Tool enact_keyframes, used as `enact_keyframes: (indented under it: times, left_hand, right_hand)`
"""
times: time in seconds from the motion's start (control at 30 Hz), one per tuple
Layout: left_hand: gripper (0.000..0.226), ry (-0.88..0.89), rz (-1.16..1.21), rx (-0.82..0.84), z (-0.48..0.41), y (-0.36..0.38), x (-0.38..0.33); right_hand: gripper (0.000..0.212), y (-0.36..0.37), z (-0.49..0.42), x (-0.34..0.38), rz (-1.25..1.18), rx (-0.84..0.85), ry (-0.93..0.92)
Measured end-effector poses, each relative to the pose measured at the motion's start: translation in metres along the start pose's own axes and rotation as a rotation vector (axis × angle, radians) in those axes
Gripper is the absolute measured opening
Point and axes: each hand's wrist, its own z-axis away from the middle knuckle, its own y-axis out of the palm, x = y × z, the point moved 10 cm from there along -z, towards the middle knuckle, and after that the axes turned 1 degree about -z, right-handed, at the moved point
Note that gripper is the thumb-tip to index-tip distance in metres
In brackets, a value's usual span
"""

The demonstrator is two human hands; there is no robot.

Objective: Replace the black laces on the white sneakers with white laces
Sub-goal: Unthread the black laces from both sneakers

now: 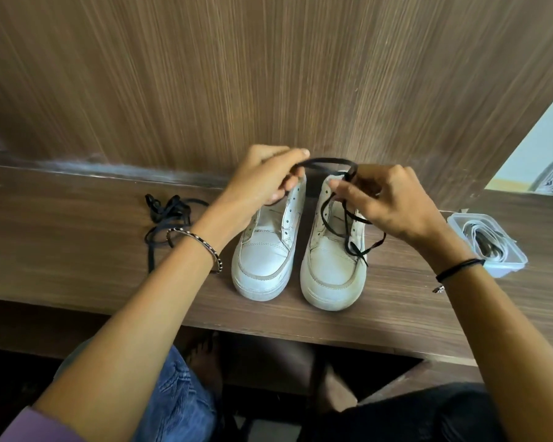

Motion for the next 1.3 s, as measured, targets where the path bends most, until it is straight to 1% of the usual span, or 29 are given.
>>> enact_keyframes:
  times: [0.07, 0.13, 0.2, 0.27, 0.3, 0.37, 0.43, 0.47, 0.57, 0.63, 0.7, 0.8, 0.9, 1.0, 1.03, 1.1, 1.13, 1.2, 1.27, 1.3]
  left_hand:
    - [0.02, -0.038, -0.115, 0.127, 0.002, 0.019, 0.011]
    - [0.011, -0.076, -0.204, 0.225, 0.005, 0.034, 0.02]
    - [0.011, -0.081, -0.259, 0.311, 0.008, 0.046, 0.025]
    - [0.014, -0.08, -0.275, 0.373, 0.012, 0.057, 0.028]
    - [0.016, -0.08, -0.276, 0.384, 0.013, 0.061, 0.029]
    - [0.013, -0.067, -0.308, 0.35, 0.01, 0.062, 0.033]
    - [0.03, -0.041, -0.364, 0.269, 0.005, 0.056, 0.034]
    - [0.033, -0.036, -0.378, 0.243, 0.004, 0.054, 0.034]
    - [0.03, -0.045, -0.333, 0.209, 0.001, 0.05, 0.034]
    - [0.033, -0.036, -0.293, 0.22, 0.0, 0.051, 0.032]
    - [0.037, -0.012, -0.315, 0.235, -0.002, 0.054, 0.032]
    - [0.028, -0.011, -0.424, 0.258, -0.001, 0.059, 0.037]
    - [0.011, -0.066, -0.396, 0.337, 0.008, 0.068, 0.043]
    - [0.027, -0.101, -0.365, 0.332, 0.014, 0.07, 0.043]
    - [0.031, -0.095, -0.351, 0.327, 0.015, 0.069, 0.039]
    - [0.039, -0.066, -0.309, 0.321, 0.019, 0.067, 0.031]
    - [0.038, -0.048, -0.285, 0.309, 0.018, 0.066, 0.028]
    - [0.029, -0.041, -0.23, 0.236, 0.013, 0.055, 0.024]
    - [0.026, -0.113, -0.131, 0.136, 0.008, 0.039, 0.024]
    - [0.025, -0.138, -0.056, 0.1, 0.008, 0.031, 0.023]
  right_hand:
    - [0.029, -0.008, -0.001, 0.003, -0.139, -0.08, 0.028]
    - [0.032, -0.014, -0.001, 0.004, -0.324, -0.149, 0.047]
    - [0.036, -0.017, -0.002, 0.005, -0.467, -0.215, 0.052]
    - [0.037, -0.017, -0.003, 0.007, -0.536, -0.254, 0.044]
    - [0.037, -0.016, -0.003, 0.008, -0.572, -0.26, 0.041]
    - [0.038, -0.016, -0.005, 0.009, -0.627, -0.253, 0.047]
    - [0.04, -0.014, -0.006, 0.012, -0.65, -0.231, 0.067]
    - [0.04, -0.013, -0.006, 0.012, -0.668, -0.23, 0.086]
    - [0.042, -0.01, -0.003, 0.003, -0.756, -0.249, 0.19]
    - [0.042, -0.008, -0.004, 0.001, -0.808, -0.241, 0.246]
    - [0.037, -0.004, -0.006, 0.005, -0.884, -0.21, 0.27]
    - [0.035, 0.008, -0.011, 0.016, -1.023, -0.148, 0.293]
    - [0.038, 0.023, -0.018, 0.036, -1.14, -0.06, 0.28]
    - [0.028, 0.034, -0.022, 0.044, -1.236, -0.029, 0.293]
    - [0.024, 0.034, -0.022, 0.043, -1.247, -0.036, 0.304]
    - [0.02, 0.031, -0.021, 0.033, -1.158, -0.086, 0.343]
    - [0.019, 0.026, -0.02, 0.023, -1.073, -0.129, 0.369]
    - [0.013, 0.013, -0.015, 0.004, -0.905, -0.247, 0.41]
    - [0.012, 0.002, -0.011, -0.008, -0.742, -0.338, 0.423]
    - [0.016, 0.001, -0.011, -0.012, -0.691, -0.343, 0.434]
